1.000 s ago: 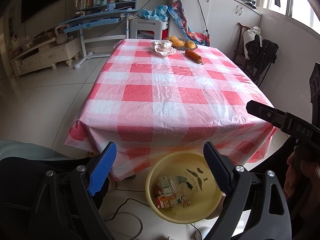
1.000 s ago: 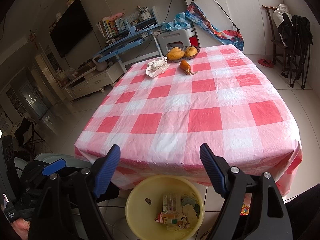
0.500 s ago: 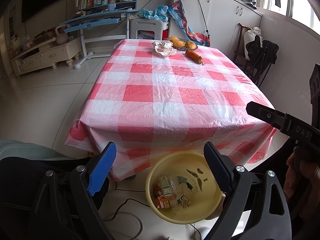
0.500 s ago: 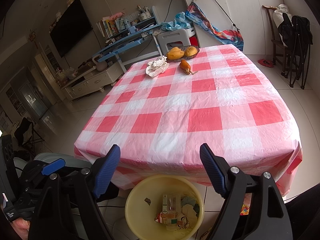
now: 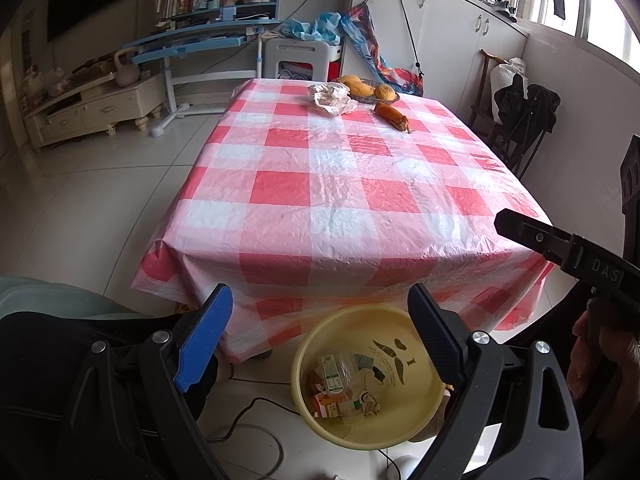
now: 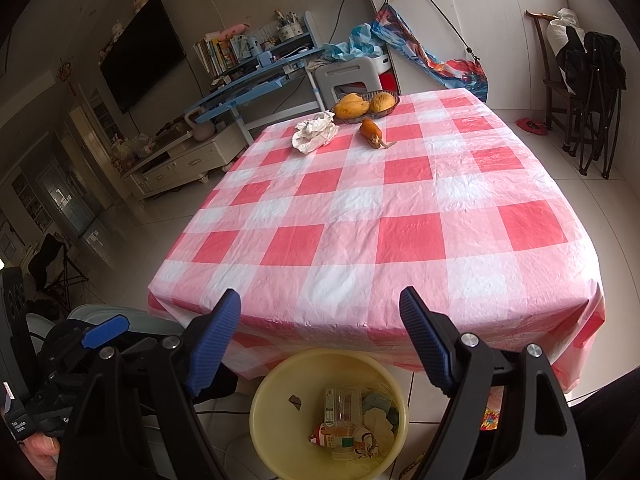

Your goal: Collect trash

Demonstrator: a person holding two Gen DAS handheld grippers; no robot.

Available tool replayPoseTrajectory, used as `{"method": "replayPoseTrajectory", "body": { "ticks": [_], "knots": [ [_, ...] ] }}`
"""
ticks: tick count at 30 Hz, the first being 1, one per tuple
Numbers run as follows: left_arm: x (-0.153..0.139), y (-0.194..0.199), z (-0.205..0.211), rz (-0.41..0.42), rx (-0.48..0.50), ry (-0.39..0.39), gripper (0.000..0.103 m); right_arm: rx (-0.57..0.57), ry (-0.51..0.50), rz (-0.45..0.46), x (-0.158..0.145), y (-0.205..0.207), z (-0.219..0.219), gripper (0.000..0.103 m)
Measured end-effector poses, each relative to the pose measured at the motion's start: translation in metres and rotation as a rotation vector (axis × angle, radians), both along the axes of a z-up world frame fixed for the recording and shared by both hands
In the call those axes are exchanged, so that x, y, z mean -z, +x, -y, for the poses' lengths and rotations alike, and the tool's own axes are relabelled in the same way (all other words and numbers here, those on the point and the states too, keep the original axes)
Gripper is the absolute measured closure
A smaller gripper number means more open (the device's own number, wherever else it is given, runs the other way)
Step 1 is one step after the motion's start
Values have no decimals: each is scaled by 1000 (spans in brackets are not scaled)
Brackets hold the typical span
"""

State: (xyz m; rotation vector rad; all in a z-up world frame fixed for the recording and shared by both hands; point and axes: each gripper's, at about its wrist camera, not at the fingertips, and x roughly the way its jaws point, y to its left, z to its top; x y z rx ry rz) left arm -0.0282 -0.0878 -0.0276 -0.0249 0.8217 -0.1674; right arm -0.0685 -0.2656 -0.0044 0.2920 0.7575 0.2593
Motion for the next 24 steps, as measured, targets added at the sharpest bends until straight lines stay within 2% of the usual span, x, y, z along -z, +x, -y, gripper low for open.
{"method": "replayPoseTrajectory", "body": {
  "ticks": [24],
  "knots": [
    [0, 0, 0, 2, 2, 2, 17, -1, 0, 6, -2, 0, -2, 25]
  ]
}}
